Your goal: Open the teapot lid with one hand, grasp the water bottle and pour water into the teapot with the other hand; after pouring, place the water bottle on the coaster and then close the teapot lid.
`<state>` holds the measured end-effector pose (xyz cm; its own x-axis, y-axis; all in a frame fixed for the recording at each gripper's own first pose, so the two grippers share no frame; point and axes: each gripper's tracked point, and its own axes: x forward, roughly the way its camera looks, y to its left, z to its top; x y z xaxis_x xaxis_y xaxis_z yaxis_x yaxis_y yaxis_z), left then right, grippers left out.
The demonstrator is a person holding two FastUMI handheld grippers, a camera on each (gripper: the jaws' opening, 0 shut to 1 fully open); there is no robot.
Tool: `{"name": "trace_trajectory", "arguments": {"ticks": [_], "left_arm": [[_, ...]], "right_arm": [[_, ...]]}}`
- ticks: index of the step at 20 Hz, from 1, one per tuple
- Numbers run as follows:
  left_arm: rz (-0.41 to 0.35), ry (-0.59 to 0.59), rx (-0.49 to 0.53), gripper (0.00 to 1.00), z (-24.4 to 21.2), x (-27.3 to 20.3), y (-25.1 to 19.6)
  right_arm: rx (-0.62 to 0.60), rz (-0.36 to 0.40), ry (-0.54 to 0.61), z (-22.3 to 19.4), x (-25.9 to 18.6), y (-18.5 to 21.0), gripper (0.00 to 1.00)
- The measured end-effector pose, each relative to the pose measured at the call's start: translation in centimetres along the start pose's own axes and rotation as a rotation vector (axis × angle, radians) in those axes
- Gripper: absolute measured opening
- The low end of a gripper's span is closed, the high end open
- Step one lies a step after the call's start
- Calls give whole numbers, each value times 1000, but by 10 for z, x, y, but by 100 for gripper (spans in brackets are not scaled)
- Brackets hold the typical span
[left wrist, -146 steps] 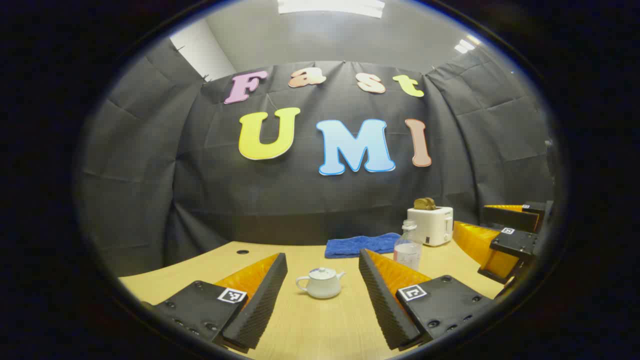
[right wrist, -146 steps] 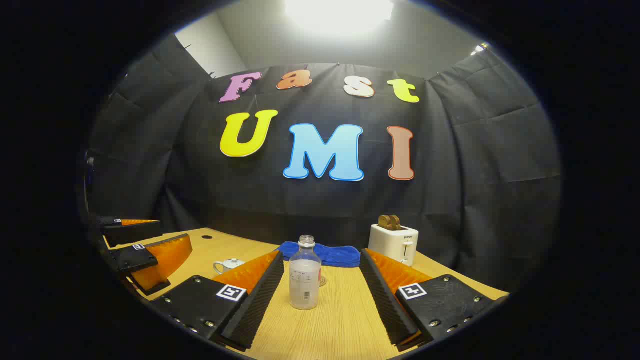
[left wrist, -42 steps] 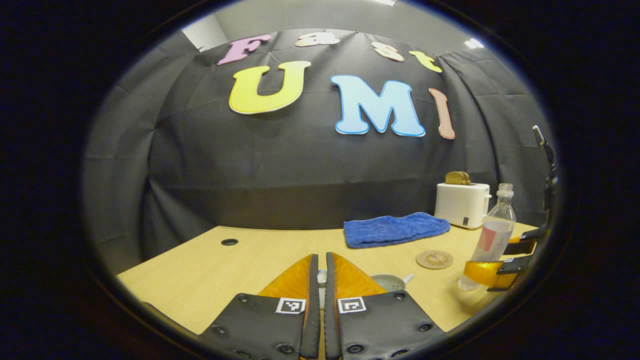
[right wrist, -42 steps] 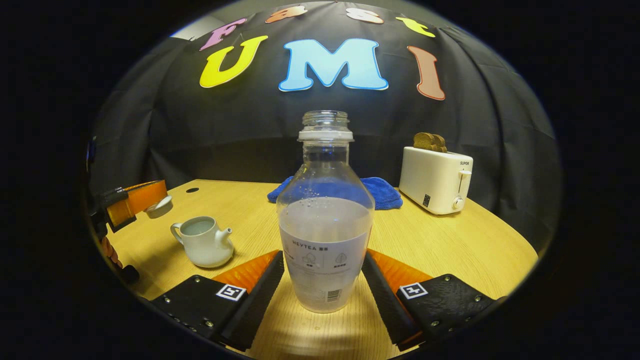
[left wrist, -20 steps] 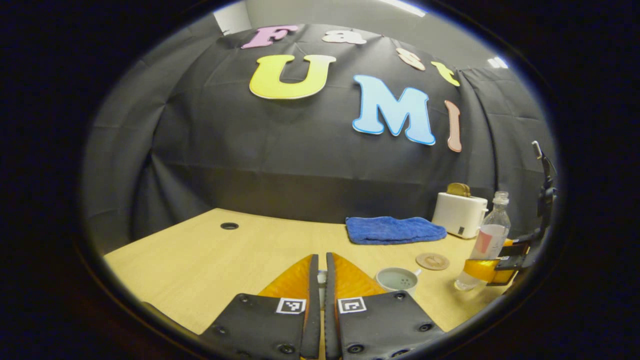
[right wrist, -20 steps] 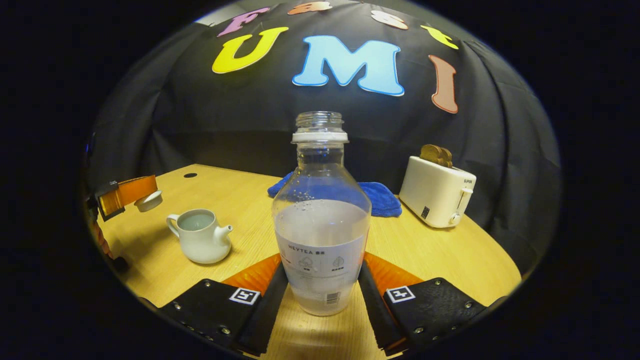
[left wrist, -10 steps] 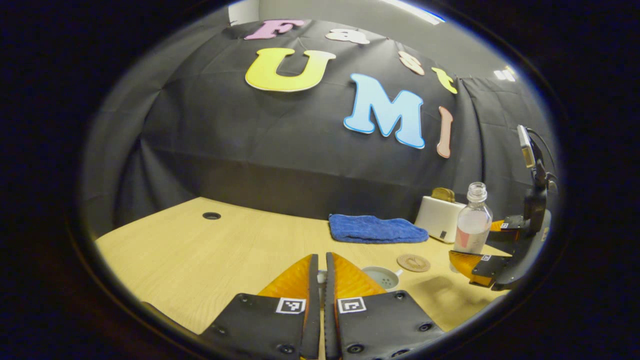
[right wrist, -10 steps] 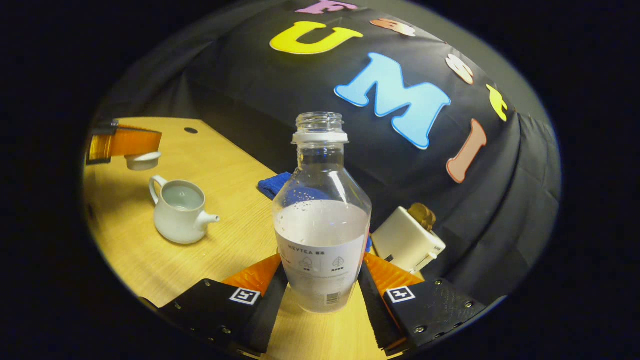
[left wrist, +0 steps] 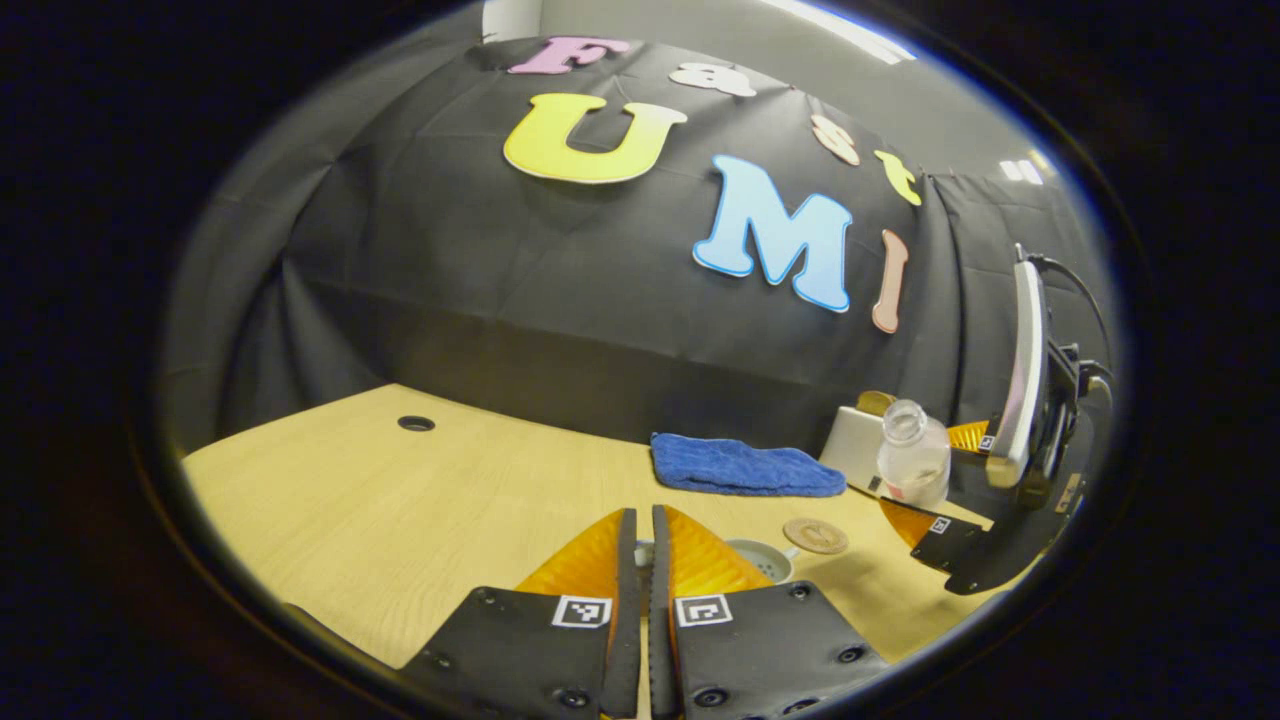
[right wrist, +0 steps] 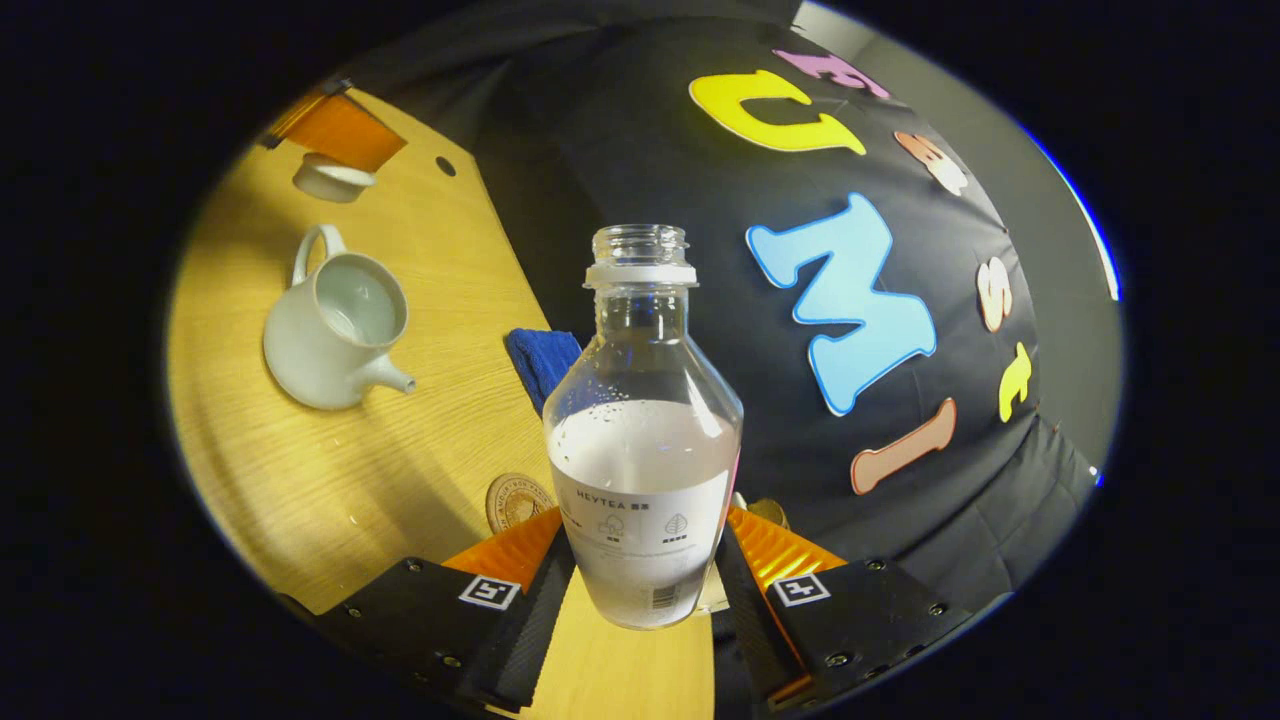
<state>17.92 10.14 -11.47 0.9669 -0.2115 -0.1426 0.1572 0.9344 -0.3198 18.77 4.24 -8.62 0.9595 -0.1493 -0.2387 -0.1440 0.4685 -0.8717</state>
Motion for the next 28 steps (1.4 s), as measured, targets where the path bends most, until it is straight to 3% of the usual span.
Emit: {"name": "trace_trajectory", "arguments": {"ticks": [13,28], "left_arm": [[12,13,-14,12,-7,3,10],[8,17,-18,9,-8,3,11]], "right_arm": [[-329,-16,-36,12,17,15,76],[-648,-101,-110,37,26,5,76]]}}
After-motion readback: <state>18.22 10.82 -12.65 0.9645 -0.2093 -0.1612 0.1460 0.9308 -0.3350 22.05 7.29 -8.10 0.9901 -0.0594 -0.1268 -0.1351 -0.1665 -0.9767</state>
